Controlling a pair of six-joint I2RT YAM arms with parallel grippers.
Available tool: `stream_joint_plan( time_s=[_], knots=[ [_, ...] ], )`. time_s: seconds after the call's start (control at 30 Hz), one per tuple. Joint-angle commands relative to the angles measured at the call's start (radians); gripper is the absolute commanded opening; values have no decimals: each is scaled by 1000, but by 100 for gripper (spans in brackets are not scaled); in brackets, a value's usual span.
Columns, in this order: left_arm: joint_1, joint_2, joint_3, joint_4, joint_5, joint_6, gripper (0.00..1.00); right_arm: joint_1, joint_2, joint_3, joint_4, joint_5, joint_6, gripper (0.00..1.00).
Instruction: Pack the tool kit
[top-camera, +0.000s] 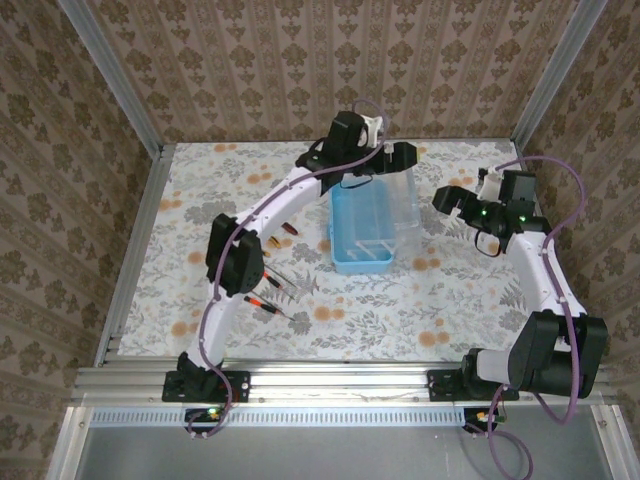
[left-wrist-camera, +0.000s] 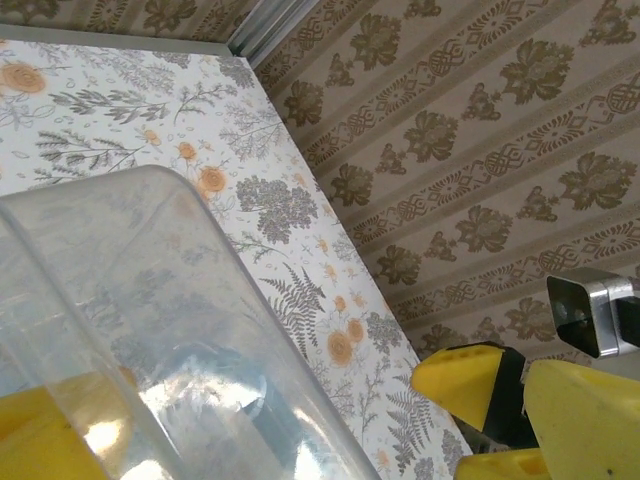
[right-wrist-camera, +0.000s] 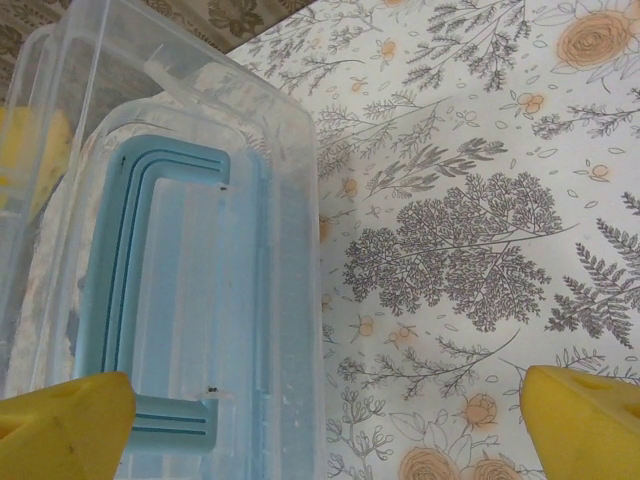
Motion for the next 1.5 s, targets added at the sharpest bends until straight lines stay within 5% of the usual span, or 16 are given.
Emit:
stream_joint_plan(
  time_s=[0.0,0.3,0.6,0.77,1.03,1.27,1.47],
  knots=[
    [-18,47,99,-82,-6,35,100,-14,-40,-19,27,-30,11,100],
    [-30,117,214,-203,-37,61,100,-30,-61,-25,17,-25,9,100],
    [29,-27,139,-330,-143,203,100,-32,-50,-17,9,-28,4,100],
    [86,-253,-172,-355,-269,313,100,3,-16,22,-39,-4,-23,100],
    [299,-609,-763,-298,-382,316,100,146,73,187,-182,149,-103,100],
    [485,-667,-934,-322,-418,321,100,170,125,262,-289,229,-163,100],
    [512,-569,-914,-287,-425,324,100,242,148,336,-354,280,-206,100]
  ],
)
